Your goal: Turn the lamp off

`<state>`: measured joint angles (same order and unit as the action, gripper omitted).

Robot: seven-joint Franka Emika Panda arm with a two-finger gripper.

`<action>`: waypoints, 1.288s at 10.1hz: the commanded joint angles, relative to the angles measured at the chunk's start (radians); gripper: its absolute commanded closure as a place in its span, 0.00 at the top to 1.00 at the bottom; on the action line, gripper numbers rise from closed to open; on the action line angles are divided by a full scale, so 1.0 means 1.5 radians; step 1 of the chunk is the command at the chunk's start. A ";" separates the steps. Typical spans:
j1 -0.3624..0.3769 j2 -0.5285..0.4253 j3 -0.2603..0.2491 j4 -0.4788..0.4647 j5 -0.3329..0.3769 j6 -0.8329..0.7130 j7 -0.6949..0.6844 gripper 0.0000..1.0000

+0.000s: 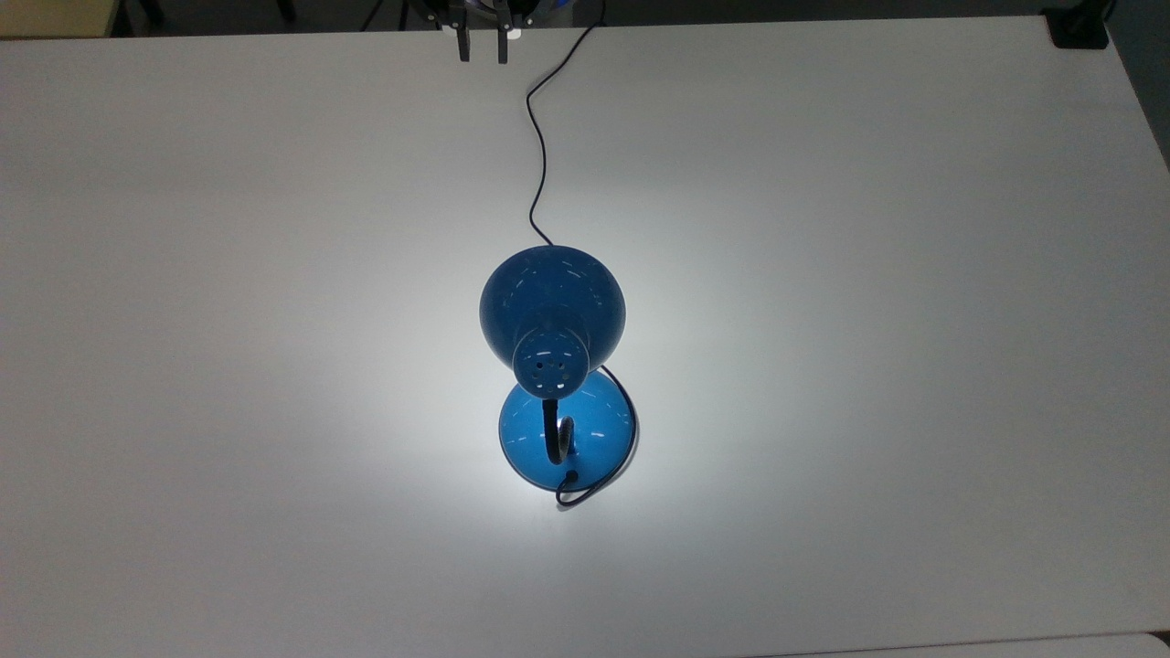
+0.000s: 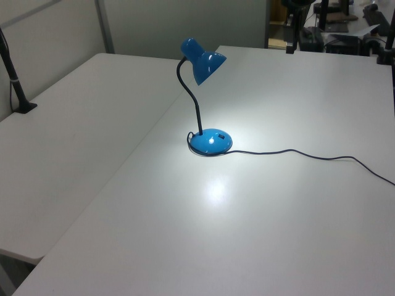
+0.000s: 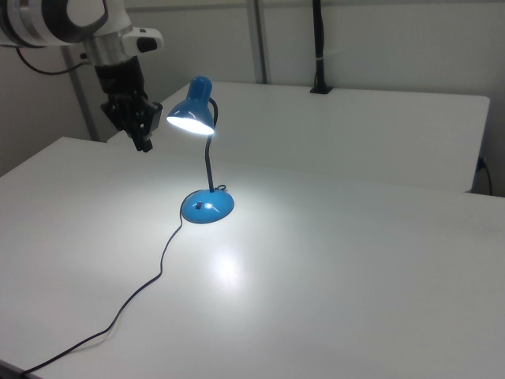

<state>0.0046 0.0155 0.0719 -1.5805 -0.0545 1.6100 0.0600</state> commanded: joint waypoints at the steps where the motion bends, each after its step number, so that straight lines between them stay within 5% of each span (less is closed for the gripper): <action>1: -0.007 -0.016 0.005 -0.016 0.003 0.008 -0.019 0.00; 7: -0.005 -0.027 0.007 -0.039 0.004 0.011 -0.023 0.00; 10: 0.001 -0.114 0.007 -0.181 0.021 0.081 -0.039 0.00; 13: 0.011 -0.118 0.009 -0.285 0.025 0.205 -0.041 0.00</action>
<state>0.0079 -0.1251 0.0848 -1.8724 -0.0374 1.7836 0.0221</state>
